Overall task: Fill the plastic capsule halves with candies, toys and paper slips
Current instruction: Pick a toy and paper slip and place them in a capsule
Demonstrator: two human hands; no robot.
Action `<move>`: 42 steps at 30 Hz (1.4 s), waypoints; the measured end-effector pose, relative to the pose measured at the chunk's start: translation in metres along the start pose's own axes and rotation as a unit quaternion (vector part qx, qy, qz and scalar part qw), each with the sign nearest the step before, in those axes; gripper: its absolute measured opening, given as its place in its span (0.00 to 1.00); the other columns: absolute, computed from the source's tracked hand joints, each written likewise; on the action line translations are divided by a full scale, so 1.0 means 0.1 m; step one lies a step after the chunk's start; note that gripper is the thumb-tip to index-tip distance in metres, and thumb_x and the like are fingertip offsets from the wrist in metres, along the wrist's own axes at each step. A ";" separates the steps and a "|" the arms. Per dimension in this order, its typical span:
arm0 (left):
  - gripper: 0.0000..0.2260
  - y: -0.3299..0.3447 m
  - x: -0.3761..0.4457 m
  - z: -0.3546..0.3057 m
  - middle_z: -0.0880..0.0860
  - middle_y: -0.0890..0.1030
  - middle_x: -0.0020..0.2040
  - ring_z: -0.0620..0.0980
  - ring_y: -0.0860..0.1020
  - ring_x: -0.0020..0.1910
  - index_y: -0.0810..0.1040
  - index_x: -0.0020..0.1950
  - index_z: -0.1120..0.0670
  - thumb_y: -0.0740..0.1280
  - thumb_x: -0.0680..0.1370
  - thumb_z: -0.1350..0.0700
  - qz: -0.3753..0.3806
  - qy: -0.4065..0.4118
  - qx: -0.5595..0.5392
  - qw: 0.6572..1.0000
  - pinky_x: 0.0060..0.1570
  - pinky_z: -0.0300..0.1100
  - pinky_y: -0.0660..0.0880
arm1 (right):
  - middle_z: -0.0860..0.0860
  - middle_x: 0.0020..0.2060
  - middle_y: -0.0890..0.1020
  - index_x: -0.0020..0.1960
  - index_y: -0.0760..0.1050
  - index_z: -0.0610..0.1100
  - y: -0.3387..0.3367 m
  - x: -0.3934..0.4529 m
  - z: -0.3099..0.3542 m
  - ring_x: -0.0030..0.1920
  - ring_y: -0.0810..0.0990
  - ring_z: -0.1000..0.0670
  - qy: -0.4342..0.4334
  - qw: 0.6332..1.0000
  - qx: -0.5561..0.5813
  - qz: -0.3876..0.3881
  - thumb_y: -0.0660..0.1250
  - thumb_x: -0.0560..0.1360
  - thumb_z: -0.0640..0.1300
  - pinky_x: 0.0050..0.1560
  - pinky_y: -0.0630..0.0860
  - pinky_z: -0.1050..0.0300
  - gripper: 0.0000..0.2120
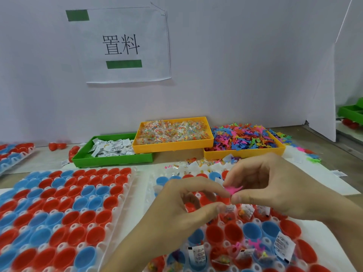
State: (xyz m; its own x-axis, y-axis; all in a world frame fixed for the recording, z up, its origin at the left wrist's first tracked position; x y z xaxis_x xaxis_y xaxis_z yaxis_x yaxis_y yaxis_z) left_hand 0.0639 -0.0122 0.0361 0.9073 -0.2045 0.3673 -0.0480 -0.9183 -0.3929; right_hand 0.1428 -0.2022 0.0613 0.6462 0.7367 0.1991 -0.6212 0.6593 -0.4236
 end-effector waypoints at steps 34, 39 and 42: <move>0.08 -0.24 -0.03 0.20 0.36 0.79 0.43 0.36 0.74 0.45 0.81 0.45 0.43 0.72 0.76 0.58 0.072 -0.099 0.271 0.955 0.43 0.29 0.69 | 0.55 0.39 0.87 0.51 0.82 0.52 -0.70 -0.01 -0.70 0.38 0.85 0.53 0.064 0.954 -0.126 -0.264 0.70 0.77 0.40 0.36 0.78 0.62 0.08; 0.08 -0.24 -0.03 0.22 0.39 0.79 0.41 0.38 0.73 0.45 0.80 0.45 0.43 0.71 0.76 0.57 0.065 -0.098 0.289 0.950 0.42 0.30 0.70 | 0.57 0.38 0.86 0.49 0.83 0.53 -0.72 0.12 -0.66 0.37 0.83 0.57 0.092 0.952 -0.173 -0.237 0.70 0.78 0.42 0.35 0.74 0.66 0.07; 0.10 -0.22 -0.02 0.24 0.40 0.79 0.42 0.38 0.73 0.45 0.78 0.44 0.40 0.71 0.76 0.57 0.067 -0.099 0.294 0.948 0.43 0.31 0.71 | 0.60 0.37 0.84 0.46 0.83 0.54 -0.71 0.31 -0.51 0.37 0.82 0.61 0.112 0.951 -0.234 -0.166 0.71 0.77 0.44 0.35 0.72 0.69 0.06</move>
State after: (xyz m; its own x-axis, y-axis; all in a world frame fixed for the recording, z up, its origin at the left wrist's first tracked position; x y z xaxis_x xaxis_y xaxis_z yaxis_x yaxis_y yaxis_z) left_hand 0.0734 0.0167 0.0241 0.9728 -0.1853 0.1390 0.0203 -0.5293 -0.8482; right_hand 0.2298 -0.2335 0.0521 0.8835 0.4140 0.2190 -0.1344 0.6721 -0.7282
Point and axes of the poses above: each hand's wrist, its own x-axis towards the middle knuckle, its own y-axis out of the palm, z = x × y, the point moved 2 cm from there along x, towards the middle knuckle
